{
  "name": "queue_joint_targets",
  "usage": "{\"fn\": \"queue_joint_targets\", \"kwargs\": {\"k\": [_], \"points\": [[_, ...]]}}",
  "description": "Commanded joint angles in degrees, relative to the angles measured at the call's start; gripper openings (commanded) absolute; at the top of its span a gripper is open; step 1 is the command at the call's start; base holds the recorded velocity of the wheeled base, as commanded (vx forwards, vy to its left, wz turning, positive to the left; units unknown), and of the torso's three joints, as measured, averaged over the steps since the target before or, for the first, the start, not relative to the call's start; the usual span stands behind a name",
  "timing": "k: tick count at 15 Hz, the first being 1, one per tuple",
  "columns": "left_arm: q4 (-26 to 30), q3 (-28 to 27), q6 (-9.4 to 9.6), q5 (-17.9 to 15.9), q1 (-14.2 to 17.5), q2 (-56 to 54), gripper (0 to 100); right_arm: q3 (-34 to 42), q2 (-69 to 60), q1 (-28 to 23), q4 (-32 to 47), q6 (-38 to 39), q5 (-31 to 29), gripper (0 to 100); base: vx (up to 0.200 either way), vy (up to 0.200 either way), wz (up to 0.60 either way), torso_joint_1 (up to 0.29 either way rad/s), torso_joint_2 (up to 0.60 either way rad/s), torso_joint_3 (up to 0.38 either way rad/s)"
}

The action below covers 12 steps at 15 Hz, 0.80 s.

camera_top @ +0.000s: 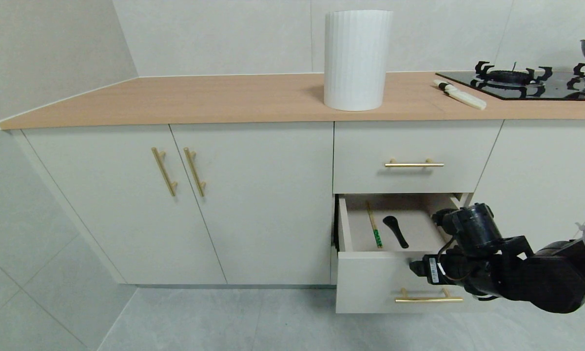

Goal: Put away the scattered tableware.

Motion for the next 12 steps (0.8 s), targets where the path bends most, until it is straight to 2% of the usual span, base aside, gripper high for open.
{"fn": "queue_joint_targets", "kwargs": {"k": [1,2,5,12], "points": [[0.0,0.0,0.07,0.0,0.0,0.0,100,-0.1,2.5,-0.3,-2.1,-0.4,0.0,100,0.0,0.0,0.0,0.0,0.0,0.0],[0.0,0.0,-0.02,0.0,0.0,0.0,100,-1.0,3.8,-0.3,-4.3,-0.4,0.0,100,0.0,0.0,0.0,0.0,0.0,0.0],[0.0,0.0,-0.02,0.0,0.0,0.0,100,-3.2,5.7,-0.7,-4.5,-0.8,0.0,100,0.0,0.0,0.0,0.0,0.0,0.0],[0.0,0.0,-0.02,0.0,0.0,0.0,100,-15.9,14.2,-2.9,-4.6,-2.0,0.0,100,0.0,0.0,0.0,0.0,0.0,0.0]]}}
